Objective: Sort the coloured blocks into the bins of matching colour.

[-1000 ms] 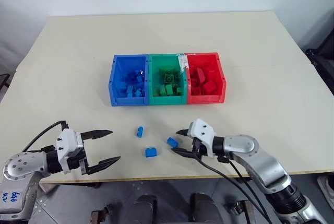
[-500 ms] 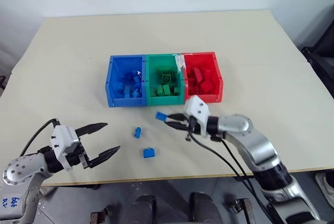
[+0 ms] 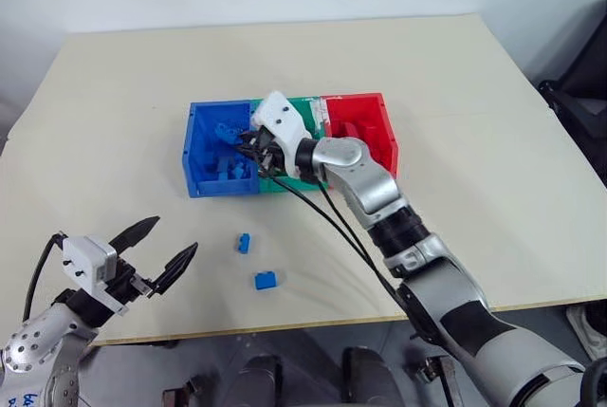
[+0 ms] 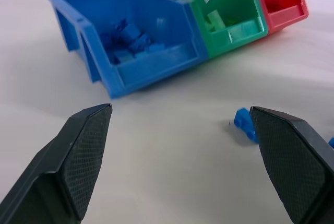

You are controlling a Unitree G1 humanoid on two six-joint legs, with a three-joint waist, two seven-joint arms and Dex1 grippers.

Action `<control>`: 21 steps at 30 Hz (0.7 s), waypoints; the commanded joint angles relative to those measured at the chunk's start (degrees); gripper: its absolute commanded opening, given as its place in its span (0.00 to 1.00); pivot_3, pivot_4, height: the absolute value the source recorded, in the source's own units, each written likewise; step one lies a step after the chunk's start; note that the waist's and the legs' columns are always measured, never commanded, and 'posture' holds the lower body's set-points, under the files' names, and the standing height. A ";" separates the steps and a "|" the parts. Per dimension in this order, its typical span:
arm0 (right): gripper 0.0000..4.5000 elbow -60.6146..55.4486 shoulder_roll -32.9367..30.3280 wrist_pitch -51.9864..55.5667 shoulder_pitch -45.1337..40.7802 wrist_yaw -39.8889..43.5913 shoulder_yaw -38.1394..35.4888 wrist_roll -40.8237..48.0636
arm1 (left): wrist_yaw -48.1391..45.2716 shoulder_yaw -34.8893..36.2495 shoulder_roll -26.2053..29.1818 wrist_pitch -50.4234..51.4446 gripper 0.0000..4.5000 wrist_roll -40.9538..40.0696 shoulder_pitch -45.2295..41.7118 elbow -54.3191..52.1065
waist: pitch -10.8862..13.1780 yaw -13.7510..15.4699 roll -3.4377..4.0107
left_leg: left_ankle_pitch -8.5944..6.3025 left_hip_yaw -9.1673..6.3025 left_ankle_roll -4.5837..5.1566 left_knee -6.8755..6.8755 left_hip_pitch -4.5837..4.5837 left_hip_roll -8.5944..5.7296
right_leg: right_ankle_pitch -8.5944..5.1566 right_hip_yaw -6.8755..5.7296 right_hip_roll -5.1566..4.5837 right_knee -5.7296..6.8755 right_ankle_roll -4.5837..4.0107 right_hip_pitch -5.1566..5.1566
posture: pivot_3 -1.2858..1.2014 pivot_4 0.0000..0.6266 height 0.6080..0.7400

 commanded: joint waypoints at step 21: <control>0.99 -40.61 -38.29 -9.00 50.43 39.47 -23.93 25.77 | -23.82 -3.06 19.50 -5.96 1.00 2.73 -12.85 23.48 | 0.01 1.09 0.02 | -0.08 0.24 0.05 0.08 0.00 0.09 | 0.01 -0.04 0.04 -0.45 0.00 0.18 | 0.52 0.24 1.00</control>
